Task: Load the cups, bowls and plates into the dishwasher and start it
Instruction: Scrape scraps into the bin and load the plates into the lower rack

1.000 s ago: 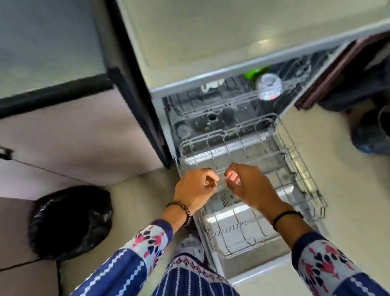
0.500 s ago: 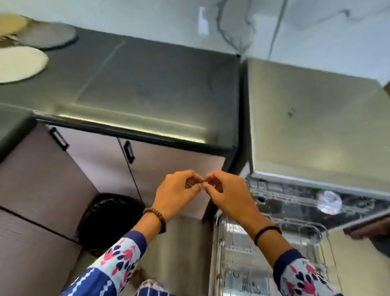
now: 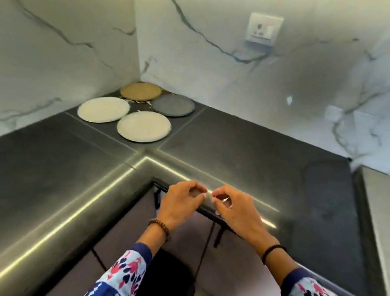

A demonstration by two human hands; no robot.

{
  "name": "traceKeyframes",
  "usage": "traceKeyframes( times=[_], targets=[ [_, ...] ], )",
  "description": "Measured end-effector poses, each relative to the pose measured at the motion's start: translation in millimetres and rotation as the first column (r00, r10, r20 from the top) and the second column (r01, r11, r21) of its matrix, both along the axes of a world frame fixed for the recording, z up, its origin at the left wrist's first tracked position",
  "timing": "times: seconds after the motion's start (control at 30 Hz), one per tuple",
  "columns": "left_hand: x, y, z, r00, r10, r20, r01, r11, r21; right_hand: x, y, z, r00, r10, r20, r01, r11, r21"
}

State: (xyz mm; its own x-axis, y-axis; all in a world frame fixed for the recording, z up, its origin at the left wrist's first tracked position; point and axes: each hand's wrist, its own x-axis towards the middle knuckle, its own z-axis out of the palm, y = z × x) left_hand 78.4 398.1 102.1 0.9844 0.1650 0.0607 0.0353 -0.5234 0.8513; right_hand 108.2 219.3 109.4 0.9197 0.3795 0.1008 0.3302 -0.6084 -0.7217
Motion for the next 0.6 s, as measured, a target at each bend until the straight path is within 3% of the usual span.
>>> traceKeyframes(
  times=[0.23, 0.6],
  targets=[
    [43.6, 100.5, 7.6, 0.995, 0.102, -0.004, -0.102, 0.995, 0.009, 64.5, 98.8, 10.5, 0.999, 0.048, -0.018, -0.047, 0.996, 0.073],
    [108.1, 172.5, -25.8, 0.933, 0.349, -0.092, -0.352, 0.936, -0.015, 161.1, 172.7, -3.5, 0.981, 0.123, -0.153, -0.111, 0.991, 0.079]
  ],
)
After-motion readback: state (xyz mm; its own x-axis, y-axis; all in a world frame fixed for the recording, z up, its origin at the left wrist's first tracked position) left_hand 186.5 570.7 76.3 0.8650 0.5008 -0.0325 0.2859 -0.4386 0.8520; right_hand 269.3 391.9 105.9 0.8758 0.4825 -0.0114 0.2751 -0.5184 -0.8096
